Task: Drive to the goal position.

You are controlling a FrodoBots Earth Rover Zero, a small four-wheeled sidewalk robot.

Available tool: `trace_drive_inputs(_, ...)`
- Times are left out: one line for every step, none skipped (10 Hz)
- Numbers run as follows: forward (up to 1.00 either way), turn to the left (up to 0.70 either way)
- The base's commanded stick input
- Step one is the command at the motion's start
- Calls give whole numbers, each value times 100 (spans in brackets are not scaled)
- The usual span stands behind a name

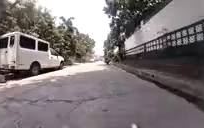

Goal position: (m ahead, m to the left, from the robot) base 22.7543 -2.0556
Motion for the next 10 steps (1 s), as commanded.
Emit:
trace_drive_inputs(100,0)
trace_drive_inputs(100,0)
trace_drive_inputs(100,0)
trace_drive_inputs(100,0)
trace_drive_inputs(100,0)
trace_drive_inputs(100,0)
trace_drive_inputs(100,0)
trace_drive_inputs(100,0)
trace_drive_inputs(100,0)
trace_drive_inputs(100,0)
